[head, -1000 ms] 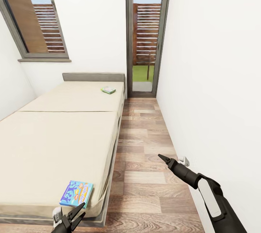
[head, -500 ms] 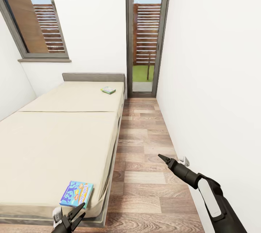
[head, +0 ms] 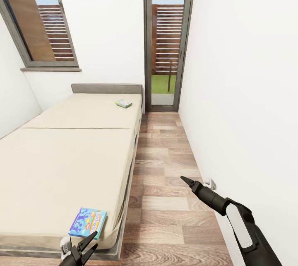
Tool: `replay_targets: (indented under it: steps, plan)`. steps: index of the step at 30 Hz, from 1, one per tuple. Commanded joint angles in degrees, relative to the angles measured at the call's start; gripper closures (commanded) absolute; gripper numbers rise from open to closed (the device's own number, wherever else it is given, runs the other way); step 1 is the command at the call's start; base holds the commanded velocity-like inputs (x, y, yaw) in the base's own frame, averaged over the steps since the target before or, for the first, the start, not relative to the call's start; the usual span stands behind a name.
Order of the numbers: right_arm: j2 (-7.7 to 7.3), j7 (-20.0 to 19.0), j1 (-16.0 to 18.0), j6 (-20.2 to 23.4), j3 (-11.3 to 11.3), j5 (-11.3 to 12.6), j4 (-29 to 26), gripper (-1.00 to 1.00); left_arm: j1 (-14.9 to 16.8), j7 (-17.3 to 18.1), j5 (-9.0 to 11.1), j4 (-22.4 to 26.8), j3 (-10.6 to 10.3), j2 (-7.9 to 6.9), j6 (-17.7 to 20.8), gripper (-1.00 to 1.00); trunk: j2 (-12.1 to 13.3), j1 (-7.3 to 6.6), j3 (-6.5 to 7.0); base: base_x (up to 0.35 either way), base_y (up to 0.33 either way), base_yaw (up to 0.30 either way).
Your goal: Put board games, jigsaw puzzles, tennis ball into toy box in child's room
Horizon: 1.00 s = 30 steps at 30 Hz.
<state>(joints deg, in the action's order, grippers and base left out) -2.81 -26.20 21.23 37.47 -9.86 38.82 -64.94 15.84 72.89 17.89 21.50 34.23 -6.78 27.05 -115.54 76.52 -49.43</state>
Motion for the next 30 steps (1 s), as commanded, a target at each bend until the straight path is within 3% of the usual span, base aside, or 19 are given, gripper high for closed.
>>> replay_targets:
  steps: [1,5,11,30]
  plan:
    - [0.01,-0.08,0.04,0.41,-0.13,0.2,-0.01,-1.0,2.0,0.04,0.48,0.03,0.67,0.01,-0.24,-1.0,-0.02,-0.01,-0.04,0.0,0.0,0.0]
    - [0.02,-0.08,0.04,0.41,-0.12,0.2,-0.01,-1.0,2.0,0.05,0.48,0.03,0.67,0.01,-0.24,-1.0,-0.02,-0.01,-0.04,0.0,0.0,0.0]
    - [0.0,-0.08,0.04,0.41,-0.09,0.2,-0.01,-1.0,2.0,0.05,0.48,0.03,0.67,0.01,-0.24,-1.0,2.38,-1.33,1.04,0.0,0.0,0.0]
    - [0.05,-0.08,0.04,0.41,-0.1,0.2,-0.01,-1.0,1.99,0.05,0.48,0.03,0.67,0.01,-0.24,-1.0,2.38,-1.33,1.04,0.0,0.0,0.0]
